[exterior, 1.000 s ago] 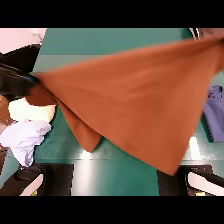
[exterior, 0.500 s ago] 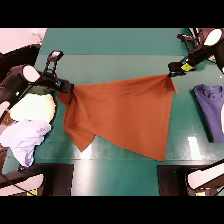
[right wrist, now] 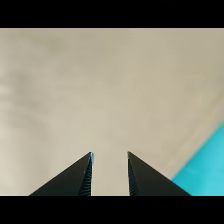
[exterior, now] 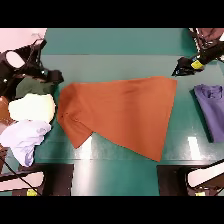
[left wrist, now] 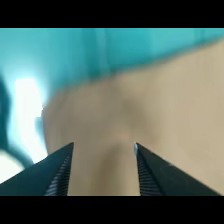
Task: Fold the shirts.
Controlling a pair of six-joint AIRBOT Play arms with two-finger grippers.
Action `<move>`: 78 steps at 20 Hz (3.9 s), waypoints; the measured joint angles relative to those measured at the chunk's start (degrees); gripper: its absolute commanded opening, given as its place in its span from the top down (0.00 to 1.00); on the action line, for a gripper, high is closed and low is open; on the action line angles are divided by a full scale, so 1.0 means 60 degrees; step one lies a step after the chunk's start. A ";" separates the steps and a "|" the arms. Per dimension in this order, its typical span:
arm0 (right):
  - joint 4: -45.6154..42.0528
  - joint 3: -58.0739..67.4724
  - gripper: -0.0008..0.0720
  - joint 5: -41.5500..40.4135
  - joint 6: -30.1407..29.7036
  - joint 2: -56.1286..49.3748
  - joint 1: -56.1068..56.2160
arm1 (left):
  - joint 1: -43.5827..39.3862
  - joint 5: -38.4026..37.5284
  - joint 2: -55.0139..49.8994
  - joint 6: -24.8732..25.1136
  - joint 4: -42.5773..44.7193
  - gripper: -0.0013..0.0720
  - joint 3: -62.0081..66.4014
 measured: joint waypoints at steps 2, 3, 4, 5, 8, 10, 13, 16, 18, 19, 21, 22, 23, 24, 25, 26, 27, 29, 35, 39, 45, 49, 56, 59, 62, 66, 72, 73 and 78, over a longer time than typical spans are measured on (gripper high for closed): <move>0.0437 -0.0987 0.62 -0.0095 -0.0029 0.0590 -0.0313 | 0.0525 -0.0688 0.0033 -0.0033 -0.0328 0.34 -0.0583; 0.0572 -0.1523 0.62 -0.0204 -0.0087 0.0911 -0.0412 | 0.0710 -0.0907 0.0124 -0.0033 -0.0470 0.34 -0.0973; 0.0725 -0.2127 0.62 -0.0310 -0.0175 0.1282 -0.0481 | 0.0867 -0.1020 0.0255 -0.0036 -0.0586 0.34 -0.1370; 0.0838 -0.2710 0.62 -0.0441 -0.0255 0.1654 -0.0546 | 0.1013 -0.1053 0.0448 -0.0058 -0.0623 0.34 -0.1821; 0.0987 -0.4175 0.62 -0.0976 -0.0423 0.2634 -0.0656 | 0.1217 -0.0973 0.1027 -0.0189 -0.0641 0.34 -0.3071; 0.1020 -0.4954 0.62 -0.1384 -0.0484 0.3169 -0.0699 | 0.1300 -0.0831 0.1239 -0.0306 -0.0568 0.34 -0.3738; 0.1129 -0.5814 0.62 -0.1796 -0.0557 0.3763 -0.0707 | 0.1333 -0.0477 0.1377 -0.0546 -0.0430 0.34 -0.4426; 0.1180 -0.6229 0.62 -0.1949 -0.0594 0.4011 -0.0714 | 0.1326 -0.0036 0.1424 -0.0688 -0.0401 0.34 -0.4849; 0.1198 -0.6353 0.62 -0.2022 -0.0605 0.4084 -0.0718 | 0.1239 0.0160 0.1472 -0.0758 -0.0470 0.34 -0.5056; 0.1224 -0.6386 0.62 -0.2051 -0.0612 0.4109 -0.0714 | 0.1155 0.0299 0.1486 -0.0761 -0.0532 0.40 -0.5151; 0.1242 -0.6437 0.62 -0.2087 -0.0616 0.4135 -0.0714 | 0.0994 0.0648 0.1461 -0.0794 -0.0641 0.90 -0.5293; 0.1257 -0.6451 0.62 -0.2091 -0.0616 0.4142 -0.0714 | 0.0940 0.0787 0.1443 -0.0794 -0.0659 0.95 -0.5344; 0.1249 -0.6462 0.62 -0.2073 -0.0616 0.4149 -0.0718 | 0.0889 0.0863 0.1435 -0.0794 -0.0794 0.95 -0.5362; 0.1239 -0.6470 0.62 -0.2018 -0.0616 0.4156 -0.0718 | 0.0867 0.0900 0.1435 -0.0794 -0.0885 0.95 -0.5370; 0.1166 -0.6473 0.62 -0.1876 -0.0616 0.4156 -0.0725 | 0.0841 0.0903 0.1450 -0.0798 -0.0903 0.95 -0.5337; 0.1027 -0.6481 0.62 -0.1690 -0.0612 0.4160 -0.0725 | 0.0816 0.0900 0.1483 -0.0798 -0.0889 0.95 -0.5275; 0.0841 -0.6513 0.62 -0.1468 -0.0597 0.4175 -0.0725 | 0.0823 0.0852 0.1628 -0.0794 -0.0907 0.95 -0.5176; 0.0404 -0.6838 0.62 -0.1075 -0.0492 0.4335 -0.0769 | 0.0801 0.0820 0.2058 -0.0794 -0.0987 0.95 -0.4994; -0.0386 -1.0200 0.30 -0.0889 0.0135 0.6018 -0.1158 | 0.0798 0.0576 0.3377 -0.0641 -0.1020 0.95 -0.4783; -0.0459 -1.2750 0.39 -0.1016 0.0601 0.7278 -0.0874 | 0.0798 0.0441 0.3603 -0.0572 -0.1042 0.95 -0.4761; -0.0076 -1.4590 0.39 -0.2055 0.1443 0.8029 0.0696 | 0.0798 0.0386 0.3676 -0.0554 -0.1042 0.95 -0.4754; 0.0302 -1.4688 0.51 -0.2546 0.1756 0.7384 0.1690 | 0.0798 0.0357 0.3683 -0.0546 -0.1045 0.95 -0.4754; 0.0044 -1.3289 0.96 -0.3850 0.1796 0.6302 0.3111 | 0.0794 0.0175 0.3967 -0.0546 -0.0969 0.95 -0.4597; -0.0364 -1.1938 0.96 -0.3741 0.1807 0.6856 0.3166 | 0.0798 -0.0127 0.4739 -0.0594 -0.0816 0.95 -0.3872; -0.1035 -0.9883 0.96 -0.3472 0.1807 0.7872 0.2488 | 0.0794 -0.0510 0.5705 -0.0725 -0.0732 0.95 -0.2299; -0.1388 -0.6575 0.96 -0.3224 0.1464 0.9038 0.0892 | 0.0794 -0.0732 0.6568 -0.1115 -0.0729 0.95 0.0696; -0.1486 -0.1938 0.96 -0.2769 0.0739 0.9500 -0.1577 | 0.0790 -0.0816 0.6881 -0.1665 -0.1122 0.95 0.5118; -0.1494 -0.1275 0.96 -0.2601 0.0667 0.9402 -0.1847 | 0.0790 -0.0703 0.6900 -0.1712 -0.1195 0.95 0.5686; -0.1490 0.1279 0.97 -0.1701 0.0459 0.8422 -0.2470 | 0.0790 -0.0390 0.6728 -0.1861 -0.1494 0.95 0.6907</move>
